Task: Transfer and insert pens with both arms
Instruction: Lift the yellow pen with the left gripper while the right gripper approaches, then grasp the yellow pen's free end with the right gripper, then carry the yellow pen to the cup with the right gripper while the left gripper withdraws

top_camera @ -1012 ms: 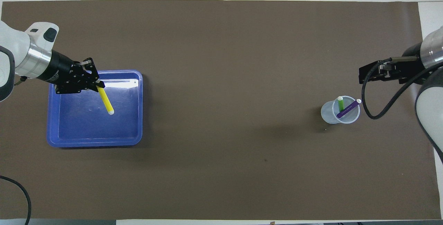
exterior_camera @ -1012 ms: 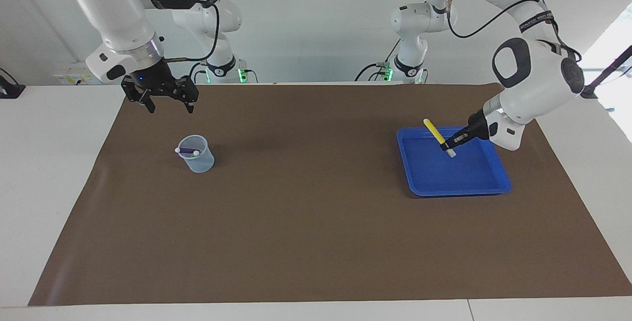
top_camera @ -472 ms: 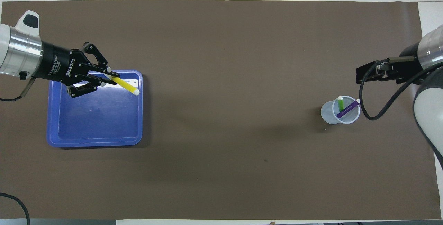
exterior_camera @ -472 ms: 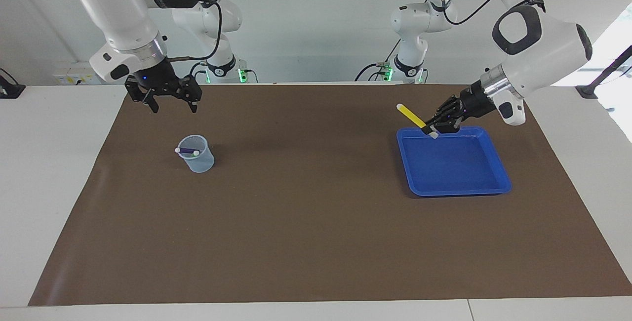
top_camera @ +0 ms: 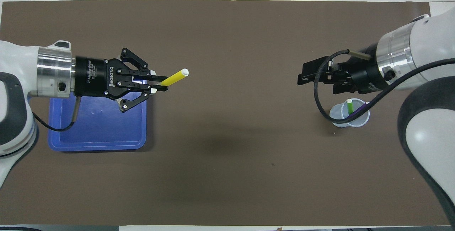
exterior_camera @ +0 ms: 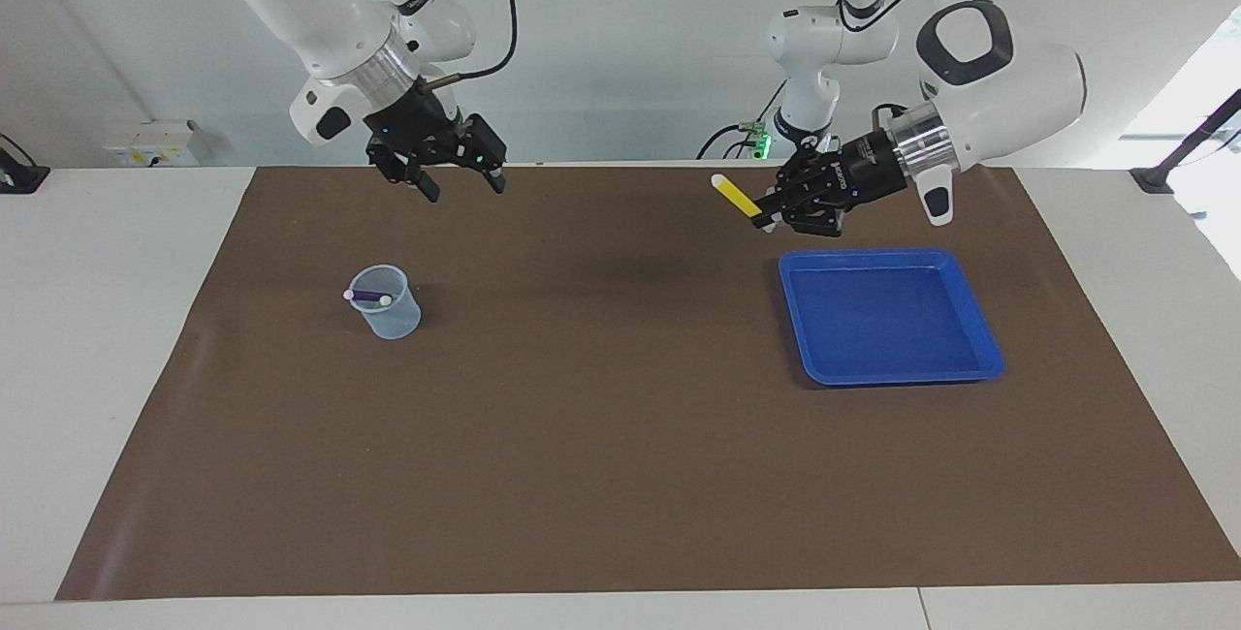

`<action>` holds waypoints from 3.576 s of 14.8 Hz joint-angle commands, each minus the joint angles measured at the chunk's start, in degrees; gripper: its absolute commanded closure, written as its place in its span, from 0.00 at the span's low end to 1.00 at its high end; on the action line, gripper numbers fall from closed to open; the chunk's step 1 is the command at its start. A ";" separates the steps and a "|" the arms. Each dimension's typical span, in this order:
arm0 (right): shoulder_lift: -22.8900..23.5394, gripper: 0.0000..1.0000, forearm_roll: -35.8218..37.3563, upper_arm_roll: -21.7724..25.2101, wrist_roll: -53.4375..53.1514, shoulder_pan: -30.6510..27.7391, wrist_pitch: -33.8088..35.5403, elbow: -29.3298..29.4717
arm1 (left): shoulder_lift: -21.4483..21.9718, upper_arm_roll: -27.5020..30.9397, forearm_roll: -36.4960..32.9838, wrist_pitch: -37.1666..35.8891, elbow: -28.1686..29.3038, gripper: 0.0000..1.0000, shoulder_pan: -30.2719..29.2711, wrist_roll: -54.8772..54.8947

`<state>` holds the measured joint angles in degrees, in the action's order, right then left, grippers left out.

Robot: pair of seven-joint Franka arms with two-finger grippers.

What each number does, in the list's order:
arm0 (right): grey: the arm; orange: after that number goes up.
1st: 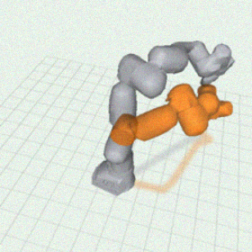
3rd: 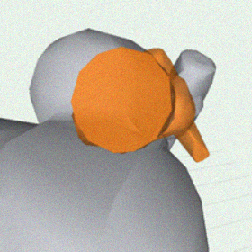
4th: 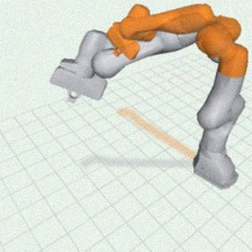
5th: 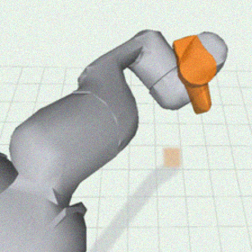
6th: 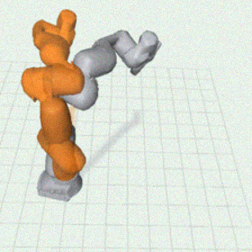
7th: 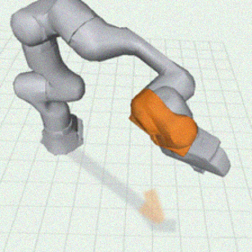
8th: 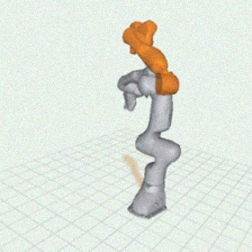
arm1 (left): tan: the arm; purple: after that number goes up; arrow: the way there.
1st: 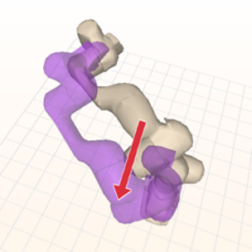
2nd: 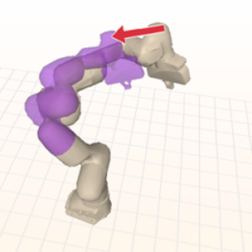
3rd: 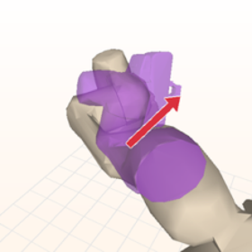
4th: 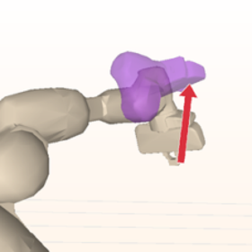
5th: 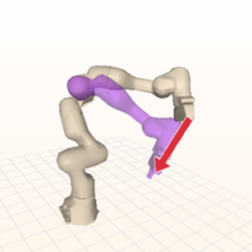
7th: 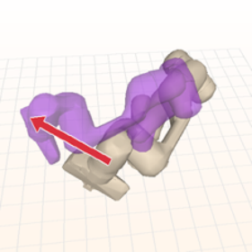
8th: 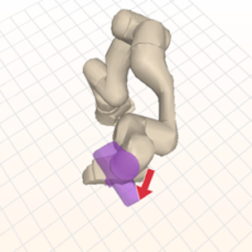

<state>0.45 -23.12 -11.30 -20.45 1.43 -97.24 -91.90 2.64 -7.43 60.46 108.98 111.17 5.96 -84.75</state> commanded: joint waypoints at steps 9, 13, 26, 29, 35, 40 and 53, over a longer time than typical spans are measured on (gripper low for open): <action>1.30 0.00 -10.72 -9.35 -9.43 0.24 -15.17 -0.91 | 6.41 0.31 13.09 21.97 12.05 1.00 13.29 -7.09; 4.81 0.00 -6.16 -12.24 -6.53 0.24 -15.09 0.84 | 6.42 0.40 13.45 22.24 12.14 1.00 13.73 -7.09; 10.01 0.13 -0.53 -15.59 -6.71 0.68 -18.23 7.18 | 6.77 0.31 15.12 24.61 12.84 1.00 14.78 -7.18; 10.09 0.39 -0.44 -15.59 -6.71 0.85 -18.95 7.17 | 6.77 0.31 15.30 25.22 12.84 1.00 14.78 -7.27; 10.01 0.82 0.44 -15.59 -6.71 1.38 -18.95 7.09 | 6.77 0.31 15.56 25.58 13.02 1.00 14.78 -7.88; 10.01 1.00 1.23 -15.59 -6.62 1.47 -18.60 7.17 | 6.77 0.31 15.65 26.63 13.02 1.00 14.87 -8.32; 1.93 1.00 9.21 -2.42 6.28 0.68 -16.05 -4.50 | 6.77 0.66 15.47 26.19 13.28 0.00 14.17 -8.67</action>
<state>6.38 -17.27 -15.54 -17.75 2.48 -112.46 -90.00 7.57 -7.29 74.89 134.23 122.28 19.93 -92.87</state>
